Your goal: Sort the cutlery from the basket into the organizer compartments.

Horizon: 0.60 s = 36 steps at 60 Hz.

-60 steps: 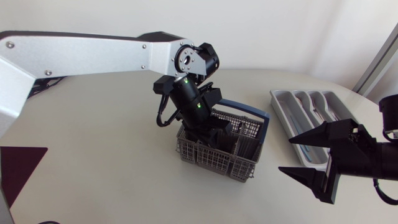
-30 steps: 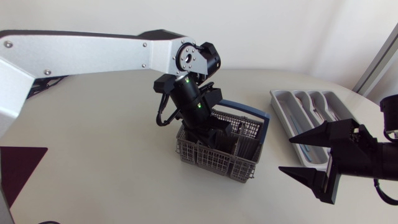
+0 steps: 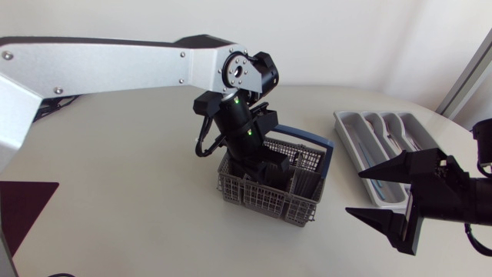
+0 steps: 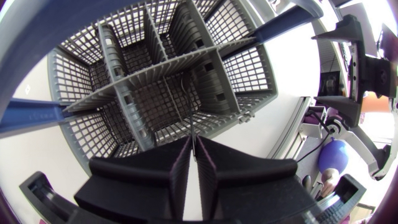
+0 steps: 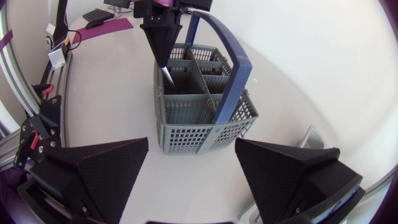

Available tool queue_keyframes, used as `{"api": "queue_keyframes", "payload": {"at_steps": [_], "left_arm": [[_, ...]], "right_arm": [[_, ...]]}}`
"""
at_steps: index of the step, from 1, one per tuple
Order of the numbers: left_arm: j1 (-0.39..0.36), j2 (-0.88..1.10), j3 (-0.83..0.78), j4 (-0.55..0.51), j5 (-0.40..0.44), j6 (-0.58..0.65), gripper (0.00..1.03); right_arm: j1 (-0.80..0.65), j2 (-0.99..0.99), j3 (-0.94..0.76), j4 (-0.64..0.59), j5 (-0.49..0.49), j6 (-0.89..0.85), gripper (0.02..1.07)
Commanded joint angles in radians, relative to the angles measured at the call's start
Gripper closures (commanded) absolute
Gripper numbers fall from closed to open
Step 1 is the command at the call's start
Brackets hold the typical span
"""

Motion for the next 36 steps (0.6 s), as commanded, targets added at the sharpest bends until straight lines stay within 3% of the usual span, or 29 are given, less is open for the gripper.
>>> {"api": "queue_keyframes", "payload": {"at_steps": [1,15,36], "left_arm": [[-0.01,0.029,0.03,-0.025,-0.009,0.015,1.0],[-0.018,0.03,0.056,-0.039,-0.05,0.027,1.0],[-0.052,0.029,0.211,-0.162,-0.185,0.093,1.0]], "right_arm": [[0.005,-0.007,-0.018,-0.008,0.003,-0.004,0.07],[0.007,-0.013,-0.021,-0.012,0.003,-0.006,0.07],[0.01,-0.013,-0.025,-0.012,0.003,-0.009,0.07]]}}
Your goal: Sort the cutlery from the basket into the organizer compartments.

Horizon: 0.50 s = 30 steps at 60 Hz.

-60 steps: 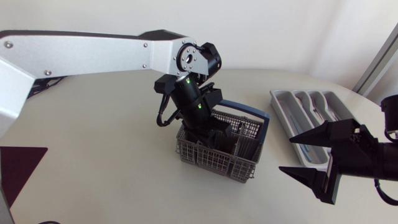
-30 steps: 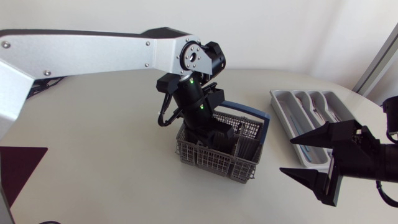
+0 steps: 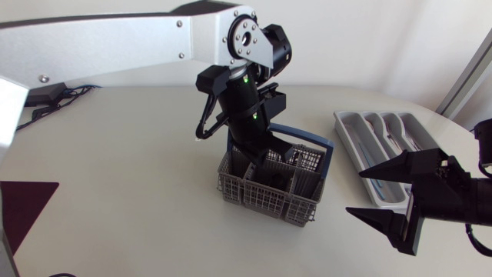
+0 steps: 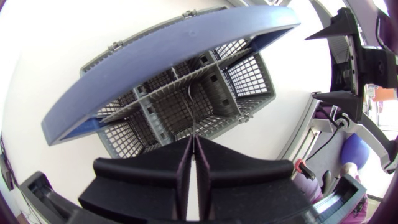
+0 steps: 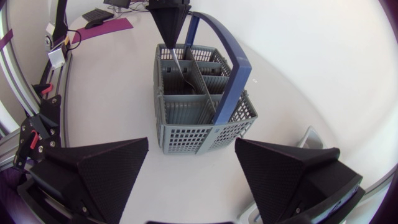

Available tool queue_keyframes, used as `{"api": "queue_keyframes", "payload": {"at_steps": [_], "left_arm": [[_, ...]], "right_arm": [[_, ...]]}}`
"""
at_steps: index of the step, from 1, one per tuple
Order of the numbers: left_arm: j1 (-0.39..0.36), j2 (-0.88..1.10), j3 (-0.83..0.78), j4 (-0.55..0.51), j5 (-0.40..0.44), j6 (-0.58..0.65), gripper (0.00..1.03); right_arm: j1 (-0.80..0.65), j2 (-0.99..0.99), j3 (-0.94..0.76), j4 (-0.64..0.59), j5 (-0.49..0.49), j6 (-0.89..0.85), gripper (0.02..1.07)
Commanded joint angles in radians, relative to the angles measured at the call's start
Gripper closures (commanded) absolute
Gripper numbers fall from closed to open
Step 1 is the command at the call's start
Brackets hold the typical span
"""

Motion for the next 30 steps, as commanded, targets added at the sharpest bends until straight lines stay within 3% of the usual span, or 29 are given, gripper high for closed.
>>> {"api": "queue_keyframes", "payload": {"at_steps": [1,14,30], "left_arm": [[-0.018,0.021,0.041,-0.034,-0.032,0.033,1.0],[-0.049,-0.024,0.047,-0.086,-0.11,0.07,1.0],[-0.052,-0.156,0.021,-0.118,-0.121,0.085,1.0]], "right_arm": [[0.009,-0.004,-0.025,-0.012,0.002,-0.009,0.07],[0.014,-0.006,-0.024,-0.015,0.002,-0.006,0.07],[0.029,-0.03,-0.01,-0.024,0.003,0.06,0.07]]}}
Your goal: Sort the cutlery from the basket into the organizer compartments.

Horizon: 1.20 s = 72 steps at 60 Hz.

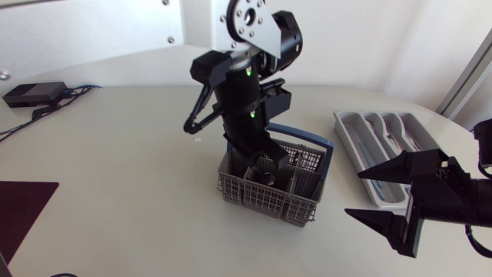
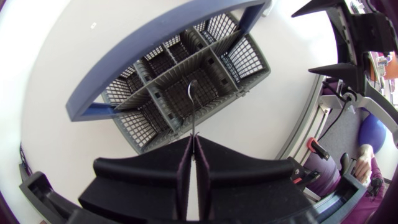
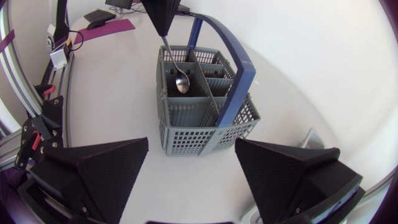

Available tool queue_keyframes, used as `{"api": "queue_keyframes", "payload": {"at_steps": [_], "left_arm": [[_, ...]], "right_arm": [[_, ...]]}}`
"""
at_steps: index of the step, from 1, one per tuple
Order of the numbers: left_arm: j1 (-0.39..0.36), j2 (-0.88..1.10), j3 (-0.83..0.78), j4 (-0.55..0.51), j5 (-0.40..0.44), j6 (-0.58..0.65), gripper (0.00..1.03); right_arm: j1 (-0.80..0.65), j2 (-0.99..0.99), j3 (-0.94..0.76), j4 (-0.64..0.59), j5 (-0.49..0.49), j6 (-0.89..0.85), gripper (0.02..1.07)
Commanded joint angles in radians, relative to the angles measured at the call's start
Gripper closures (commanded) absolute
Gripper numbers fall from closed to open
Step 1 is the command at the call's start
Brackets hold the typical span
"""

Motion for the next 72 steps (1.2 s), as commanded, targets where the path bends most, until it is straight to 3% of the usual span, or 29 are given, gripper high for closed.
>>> {"api": "queue_keyframes", "payload": {"at_steps": [1,25,37,47,63,72], "left_arm": [[-0.006,-0.096,0.001,-0.018,-0.009,0.014,1.0],[-0.041,-0.352,-0.169,0.077,-0.013,0.007,1.0],[-0.098,-0.492,-0.373,0.339,0.007,-0.014,1.0],[-0.138,-0.567,-0.5,0.58,0.011,-0.045,1.0],[-0.121,-0.574,-0.645,0.893,-0.04,-0.046,1.0],[-0.107,-0.544,-0.665,1.016,-0.075,-0.062,1.0]], "right_arm": [[0.01,-0.015,-0.007,-0.017,0.003,0.05,0.07],[0.013,0.005,0.062,-0.017,-0.011,0.222,0.07],[-0.012,0.059,0.088,-0.005,-0.062,0.345,0.07],[-0.094,0.128,0.142,-0.029,-0.163,0.414,0.07],[-0.19,0.307,0.251,-0.071,-0.316,0.537,0.09],[-0.216,0.442,0.357,-0.167,-0.418,0.532,0.1]]}}
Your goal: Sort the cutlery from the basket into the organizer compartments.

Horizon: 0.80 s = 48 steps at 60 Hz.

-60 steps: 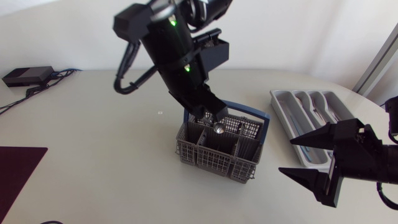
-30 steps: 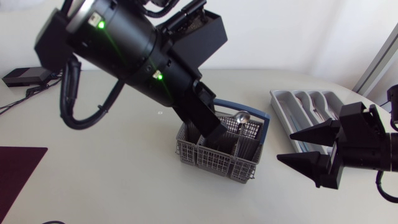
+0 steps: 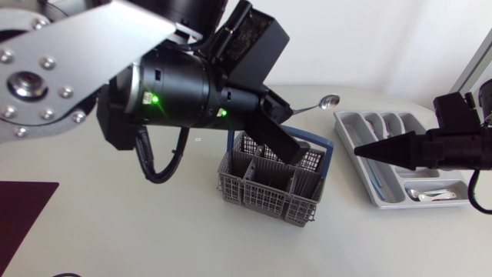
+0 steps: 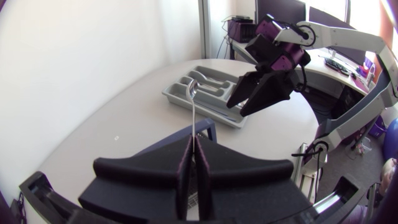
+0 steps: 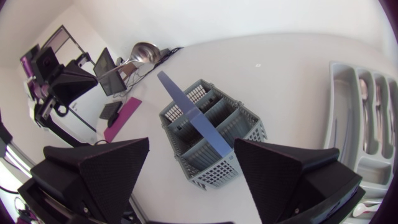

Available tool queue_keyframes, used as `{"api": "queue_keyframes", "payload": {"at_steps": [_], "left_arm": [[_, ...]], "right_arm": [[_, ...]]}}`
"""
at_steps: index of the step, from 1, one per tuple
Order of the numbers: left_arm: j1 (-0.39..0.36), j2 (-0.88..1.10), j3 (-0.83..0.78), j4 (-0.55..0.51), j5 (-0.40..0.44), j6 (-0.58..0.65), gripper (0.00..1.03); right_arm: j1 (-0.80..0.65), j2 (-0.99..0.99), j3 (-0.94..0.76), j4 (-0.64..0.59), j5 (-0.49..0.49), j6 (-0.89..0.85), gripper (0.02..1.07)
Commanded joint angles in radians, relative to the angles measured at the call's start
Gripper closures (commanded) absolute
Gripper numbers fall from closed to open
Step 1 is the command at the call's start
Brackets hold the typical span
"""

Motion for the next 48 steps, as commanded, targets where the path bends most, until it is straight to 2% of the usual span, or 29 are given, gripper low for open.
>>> {"api": "queue_keyframes", "payload": {"at_steps": [1,8,16,33,41,48], "left_arm": [[0.014,0.021,-0.019,0.068,-0.011,-0.033,1.0],[0.018,0.081,0.0,0.157,-0.021,-0.067,1.0],[0.011,0.15,0.046,0.203,-0.03,-0.088,1.0],[-0.002,0.268,0.127,0.318,-0.056,-0.133,1.0],[-0.009,0.311,0.168,0.332,-0.068,-0.139,1.0],[-0.015,0.343,0.187,0.347,-0.071,-0.145,1.0]], "right_arm": [[-0.02,0.076,0.075,-0.048,-0.052,0.031,0.1],[-0.031,0.156,0.162,-0.114,-0.113,0.032,0.1],[-0.025,0.227,0.242,-0.153,-0.161,0.048,0.11],[0.029,0.36,0.362,-0.152,-0.211,0.143,0.16],[0.049,0.409,0.411,-0.152,-0.233,0.17,0.17],[0.047,0.443,0.451,-0.138,-0.257,0.219,0.31]]}}
